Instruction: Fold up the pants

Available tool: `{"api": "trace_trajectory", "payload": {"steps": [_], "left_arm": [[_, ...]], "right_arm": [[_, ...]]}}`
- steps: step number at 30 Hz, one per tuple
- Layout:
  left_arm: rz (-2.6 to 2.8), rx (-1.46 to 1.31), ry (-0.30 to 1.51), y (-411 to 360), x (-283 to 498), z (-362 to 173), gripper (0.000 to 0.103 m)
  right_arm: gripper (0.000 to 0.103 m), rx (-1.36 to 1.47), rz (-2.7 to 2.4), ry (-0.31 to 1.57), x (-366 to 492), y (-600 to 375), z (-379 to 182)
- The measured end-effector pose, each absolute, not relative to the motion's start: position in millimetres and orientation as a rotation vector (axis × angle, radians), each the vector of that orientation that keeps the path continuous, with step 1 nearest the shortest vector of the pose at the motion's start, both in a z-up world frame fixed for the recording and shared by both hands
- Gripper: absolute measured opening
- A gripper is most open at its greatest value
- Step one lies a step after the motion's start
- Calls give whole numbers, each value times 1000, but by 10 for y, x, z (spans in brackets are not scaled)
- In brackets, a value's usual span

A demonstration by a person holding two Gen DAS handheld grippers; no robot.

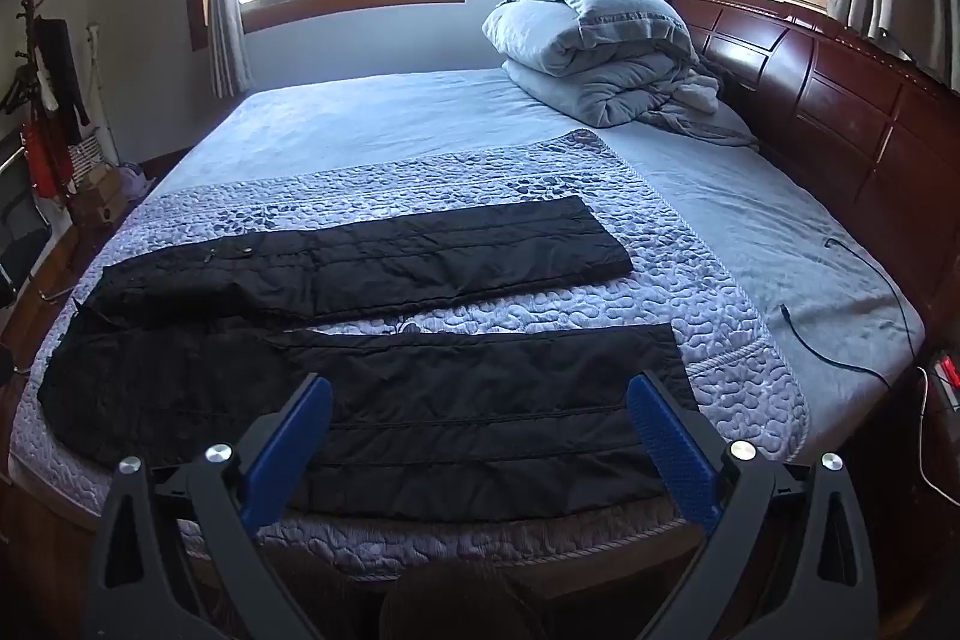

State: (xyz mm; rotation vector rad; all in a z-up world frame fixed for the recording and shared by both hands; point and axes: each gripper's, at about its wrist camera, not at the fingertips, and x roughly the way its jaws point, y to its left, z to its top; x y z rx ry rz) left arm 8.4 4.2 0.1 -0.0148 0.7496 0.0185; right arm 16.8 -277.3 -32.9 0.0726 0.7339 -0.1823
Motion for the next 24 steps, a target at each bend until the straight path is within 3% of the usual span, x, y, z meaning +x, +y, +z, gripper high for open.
{"api": "trace_trajectory", "payload": {"steps": [24], "left_arm": [[20,-6,750,45,91,7,101]], "right_arm": [[100,83,-191,721,137,-2803,-303]]}}
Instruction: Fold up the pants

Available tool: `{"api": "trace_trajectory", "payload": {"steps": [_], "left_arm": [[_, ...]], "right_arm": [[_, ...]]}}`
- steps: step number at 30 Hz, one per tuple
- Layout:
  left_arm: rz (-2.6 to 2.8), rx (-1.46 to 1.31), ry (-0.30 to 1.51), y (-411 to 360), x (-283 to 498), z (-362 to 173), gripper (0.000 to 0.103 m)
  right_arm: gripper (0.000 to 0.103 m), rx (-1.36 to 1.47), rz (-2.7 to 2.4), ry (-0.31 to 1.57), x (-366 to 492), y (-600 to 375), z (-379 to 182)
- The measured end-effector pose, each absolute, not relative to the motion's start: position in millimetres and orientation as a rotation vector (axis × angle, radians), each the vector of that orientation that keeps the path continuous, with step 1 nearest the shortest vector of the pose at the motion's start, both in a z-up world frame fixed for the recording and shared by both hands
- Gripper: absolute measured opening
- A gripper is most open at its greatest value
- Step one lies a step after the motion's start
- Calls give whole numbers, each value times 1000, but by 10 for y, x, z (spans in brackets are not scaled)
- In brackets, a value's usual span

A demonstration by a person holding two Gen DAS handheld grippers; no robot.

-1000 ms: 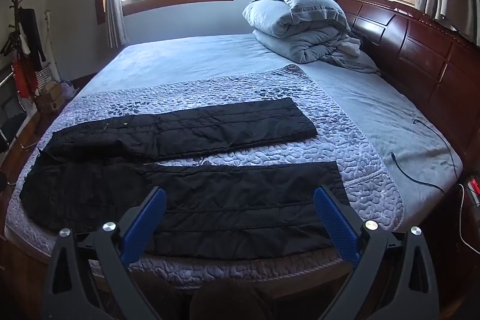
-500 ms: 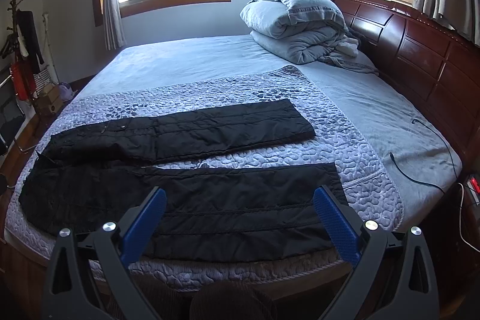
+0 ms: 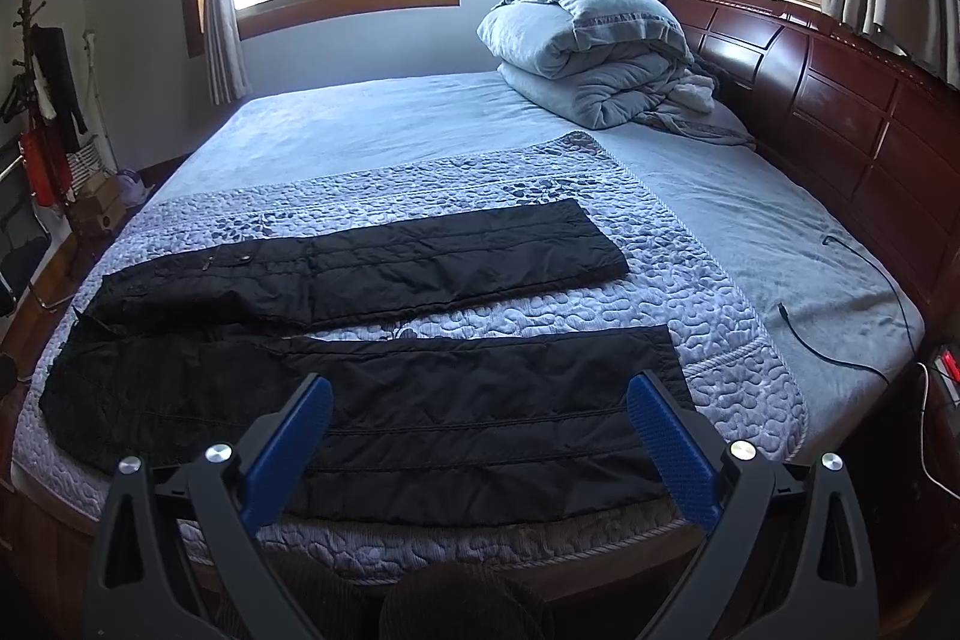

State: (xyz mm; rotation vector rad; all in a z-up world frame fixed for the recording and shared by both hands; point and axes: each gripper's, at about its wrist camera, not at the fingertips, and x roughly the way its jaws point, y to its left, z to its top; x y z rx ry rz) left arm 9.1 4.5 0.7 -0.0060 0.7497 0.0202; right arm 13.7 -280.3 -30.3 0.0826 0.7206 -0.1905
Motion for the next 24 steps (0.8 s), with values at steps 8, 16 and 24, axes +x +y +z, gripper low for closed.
{"api": "trace_trajectory", "payload": {"steps": [8,16,24], "left_arm": [[20,-7,751,49,94,5,101],[20,-12,752,45,102,-5,101],[19,-9,755,44,125,-38,101]], "right_arm": [[100,87,-190,722,136,-2824,-296],[99,86,-191,723,136,-2825,-295],[99,86,-192,725,135,-2831,-309]]}}
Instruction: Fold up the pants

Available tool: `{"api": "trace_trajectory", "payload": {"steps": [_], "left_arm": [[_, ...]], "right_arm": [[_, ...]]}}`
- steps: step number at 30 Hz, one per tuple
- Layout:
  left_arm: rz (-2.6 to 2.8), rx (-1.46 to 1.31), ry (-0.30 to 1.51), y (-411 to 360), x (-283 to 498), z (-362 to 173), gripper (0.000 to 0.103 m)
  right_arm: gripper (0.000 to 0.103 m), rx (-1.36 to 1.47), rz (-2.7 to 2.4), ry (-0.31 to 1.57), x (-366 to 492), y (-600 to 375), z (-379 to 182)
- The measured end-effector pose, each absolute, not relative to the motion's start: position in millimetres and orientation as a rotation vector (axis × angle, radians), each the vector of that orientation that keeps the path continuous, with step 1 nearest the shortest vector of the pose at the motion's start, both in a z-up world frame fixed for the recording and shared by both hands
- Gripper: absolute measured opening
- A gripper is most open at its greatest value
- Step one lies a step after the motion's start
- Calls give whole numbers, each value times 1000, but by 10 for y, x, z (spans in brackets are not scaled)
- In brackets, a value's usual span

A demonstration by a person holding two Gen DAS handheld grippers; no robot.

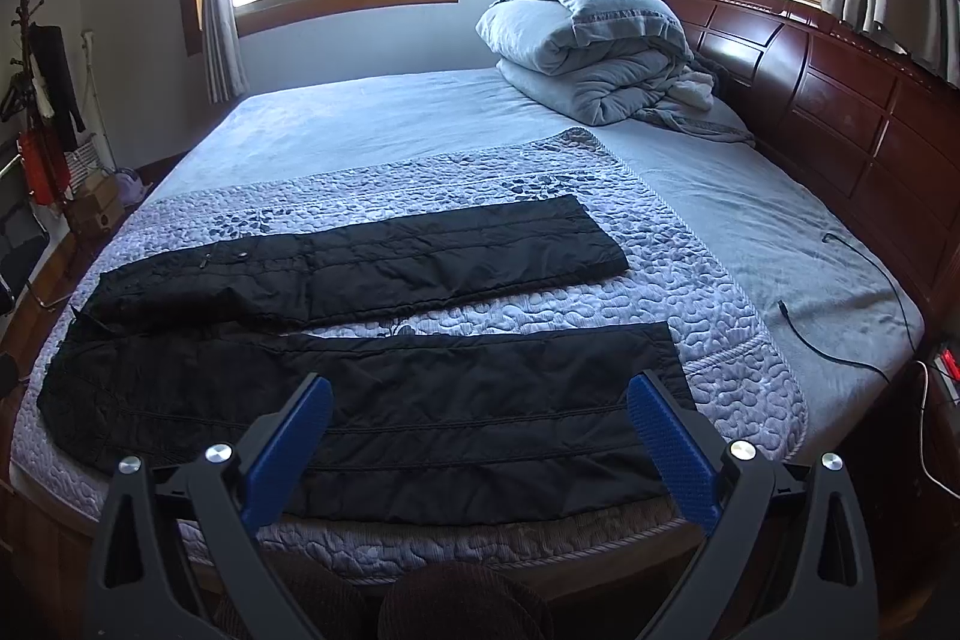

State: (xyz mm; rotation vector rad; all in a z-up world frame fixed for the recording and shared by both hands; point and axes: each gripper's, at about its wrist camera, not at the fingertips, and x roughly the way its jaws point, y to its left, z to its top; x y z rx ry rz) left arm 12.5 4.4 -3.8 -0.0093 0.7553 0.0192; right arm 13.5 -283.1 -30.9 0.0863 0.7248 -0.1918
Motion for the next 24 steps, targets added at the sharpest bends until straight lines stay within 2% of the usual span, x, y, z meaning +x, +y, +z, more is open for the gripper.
{"api": "trace_trajectory", "payload": {"steps": [24], "left_arm": [[1,-8,761,49,298,-83,101]], "right_arm": [[99,103,-170,763,280,-2860,-409]]}}
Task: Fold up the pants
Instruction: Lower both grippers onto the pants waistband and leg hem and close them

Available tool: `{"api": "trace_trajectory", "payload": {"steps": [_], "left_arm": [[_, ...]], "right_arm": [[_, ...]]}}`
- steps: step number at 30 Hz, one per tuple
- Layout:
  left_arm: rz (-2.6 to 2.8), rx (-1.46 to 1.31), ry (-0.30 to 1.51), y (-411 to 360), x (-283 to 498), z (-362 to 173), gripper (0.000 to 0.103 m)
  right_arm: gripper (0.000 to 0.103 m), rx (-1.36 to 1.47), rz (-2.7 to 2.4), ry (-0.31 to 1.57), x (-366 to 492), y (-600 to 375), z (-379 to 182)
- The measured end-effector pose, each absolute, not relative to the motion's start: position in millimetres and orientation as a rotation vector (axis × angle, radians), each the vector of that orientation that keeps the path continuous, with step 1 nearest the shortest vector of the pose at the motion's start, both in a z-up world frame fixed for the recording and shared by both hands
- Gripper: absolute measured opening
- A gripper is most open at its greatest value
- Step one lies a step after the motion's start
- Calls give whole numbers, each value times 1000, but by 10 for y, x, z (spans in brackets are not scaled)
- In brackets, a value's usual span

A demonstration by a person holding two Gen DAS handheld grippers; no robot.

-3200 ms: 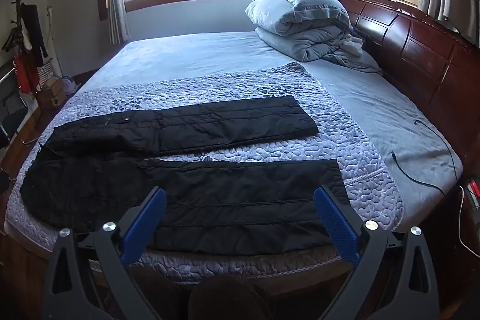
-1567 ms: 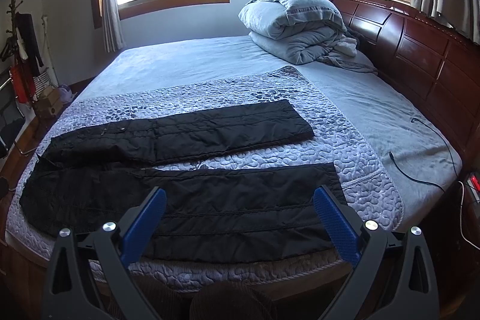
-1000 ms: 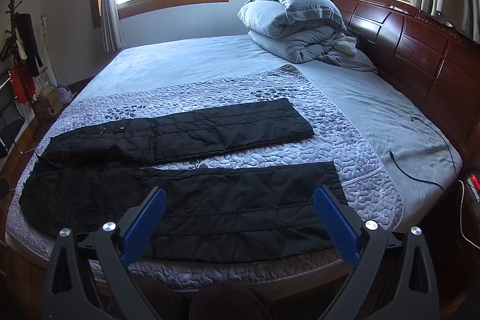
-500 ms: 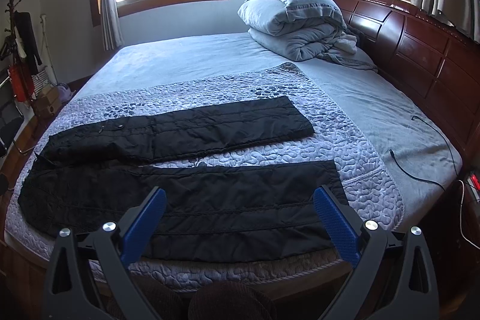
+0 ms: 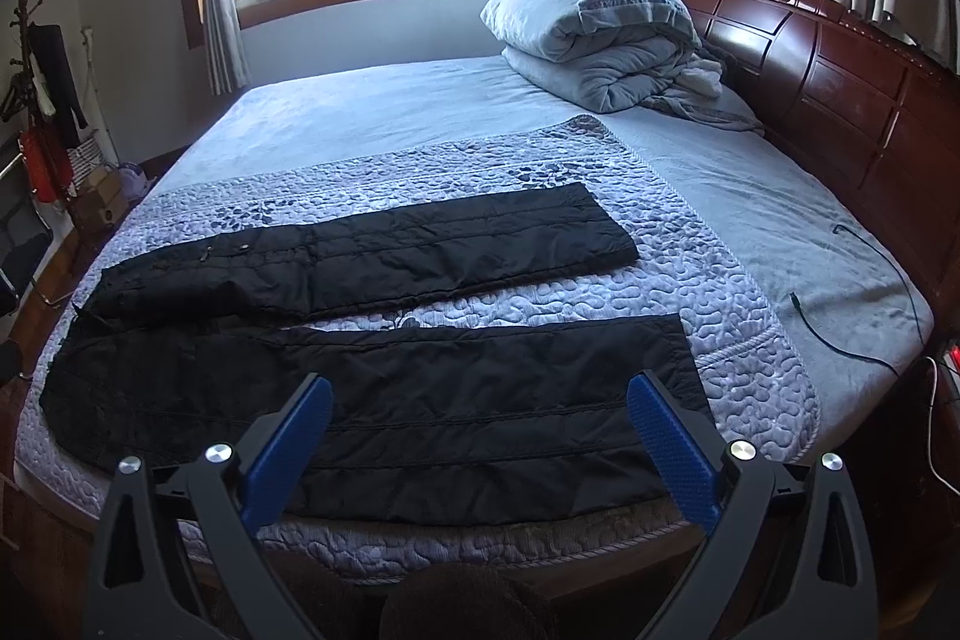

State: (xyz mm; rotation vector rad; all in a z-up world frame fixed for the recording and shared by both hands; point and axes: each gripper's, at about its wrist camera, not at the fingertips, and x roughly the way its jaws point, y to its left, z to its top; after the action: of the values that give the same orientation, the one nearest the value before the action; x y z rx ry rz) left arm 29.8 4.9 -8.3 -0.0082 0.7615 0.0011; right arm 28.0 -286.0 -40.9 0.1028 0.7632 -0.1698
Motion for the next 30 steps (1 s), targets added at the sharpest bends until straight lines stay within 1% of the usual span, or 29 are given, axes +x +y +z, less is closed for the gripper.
{"api": "trace_trajectory", "payload": {"steps": [5,9,13,17,22,27,30], "left_arm": [[3,-7,773,55,393,-108,101],[-6,-14,825,163,622,-171,101],[30,7,899,459,1075,-235,101],[79,5,1005,917,1677,-389,101],[107,-52,1162,1505,2422,-693,101],[177,-172,1336,2184,3162,-1142,101],[263,-199,1420,2550,3523,-1415,100]], "right_arm": [[99,78,-154,769,369,-2862,-420],[99,93,-124,773,588,-3037,-360],[100,173,-45,812,1036,-3424,-291],[100,190,-54,885,1767,-3914,-361],[100,212,-41,1020,2731,-4454,-690],[99,325,23,1169,3675,-4944,-1154],[99,316,29,1250,4099,-5098,-1444]]}}
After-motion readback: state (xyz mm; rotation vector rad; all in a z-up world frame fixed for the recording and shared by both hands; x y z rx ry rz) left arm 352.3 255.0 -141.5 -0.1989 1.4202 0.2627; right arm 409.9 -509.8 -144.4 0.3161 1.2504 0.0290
